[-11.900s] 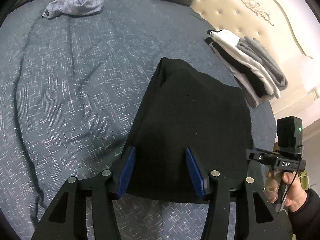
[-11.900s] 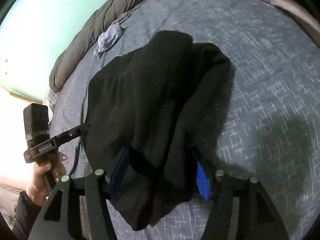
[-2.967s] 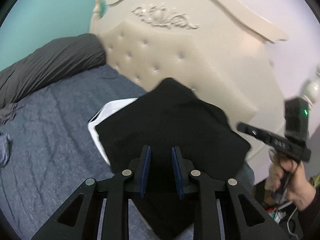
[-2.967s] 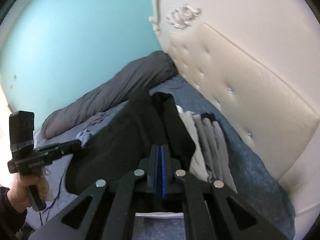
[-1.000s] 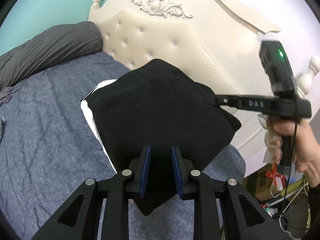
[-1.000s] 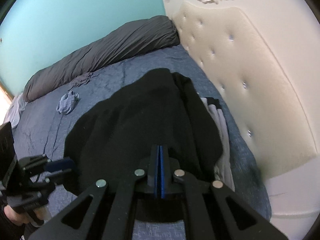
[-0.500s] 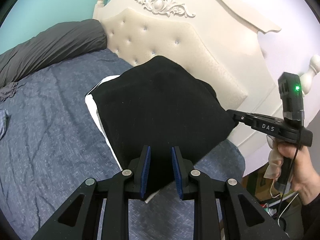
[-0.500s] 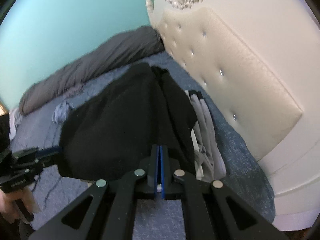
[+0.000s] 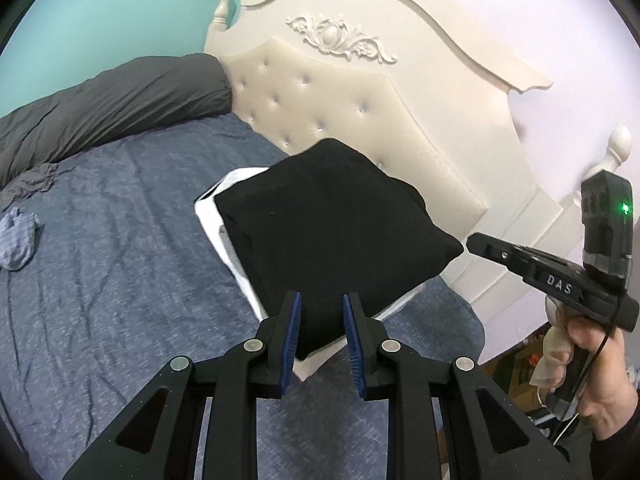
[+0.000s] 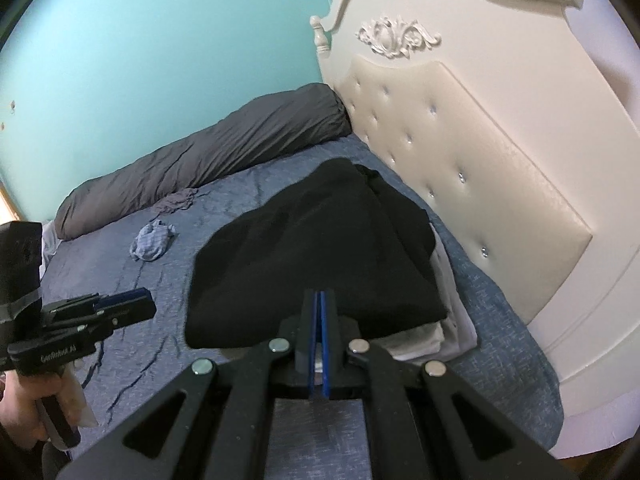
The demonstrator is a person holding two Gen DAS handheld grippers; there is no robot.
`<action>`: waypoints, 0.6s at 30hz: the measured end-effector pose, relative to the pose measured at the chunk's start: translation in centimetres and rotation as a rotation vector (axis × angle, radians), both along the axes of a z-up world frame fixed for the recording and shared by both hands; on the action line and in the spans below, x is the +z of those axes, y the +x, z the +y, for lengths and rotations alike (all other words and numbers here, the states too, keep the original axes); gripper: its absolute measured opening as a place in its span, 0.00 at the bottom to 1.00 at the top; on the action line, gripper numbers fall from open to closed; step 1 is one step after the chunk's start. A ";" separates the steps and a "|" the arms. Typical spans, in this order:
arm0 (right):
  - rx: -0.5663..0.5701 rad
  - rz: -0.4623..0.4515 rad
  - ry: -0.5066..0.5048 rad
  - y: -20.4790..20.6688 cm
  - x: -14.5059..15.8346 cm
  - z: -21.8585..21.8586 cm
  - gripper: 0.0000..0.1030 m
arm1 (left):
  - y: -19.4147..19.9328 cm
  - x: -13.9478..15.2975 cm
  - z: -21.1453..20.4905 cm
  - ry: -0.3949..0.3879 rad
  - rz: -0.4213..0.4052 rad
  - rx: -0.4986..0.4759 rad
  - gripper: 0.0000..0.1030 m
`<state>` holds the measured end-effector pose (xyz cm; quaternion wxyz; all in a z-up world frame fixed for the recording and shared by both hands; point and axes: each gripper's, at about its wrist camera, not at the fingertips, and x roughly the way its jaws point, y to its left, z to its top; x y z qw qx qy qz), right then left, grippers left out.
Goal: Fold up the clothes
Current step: 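Open the left tool and lift both tools away from the stack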
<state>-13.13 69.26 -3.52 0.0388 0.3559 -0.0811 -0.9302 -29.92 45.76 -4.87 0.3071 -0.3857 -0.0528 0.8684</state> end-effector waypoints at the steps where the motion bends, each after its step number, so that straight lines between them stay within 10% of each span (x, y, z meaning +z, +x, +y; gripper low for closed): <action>1: 0.000 0.003 -0.005 0.3 0.3 -0.3 0.00 | 0.2 0.1 -0.5 -0.002 0.001 0.003 0.23; 18: 0.018 0.042 -0.028 4.2 2.9 -5.0 0.01 | 4.4 3.8 -5.4 0.002 0.037 0.035 0.24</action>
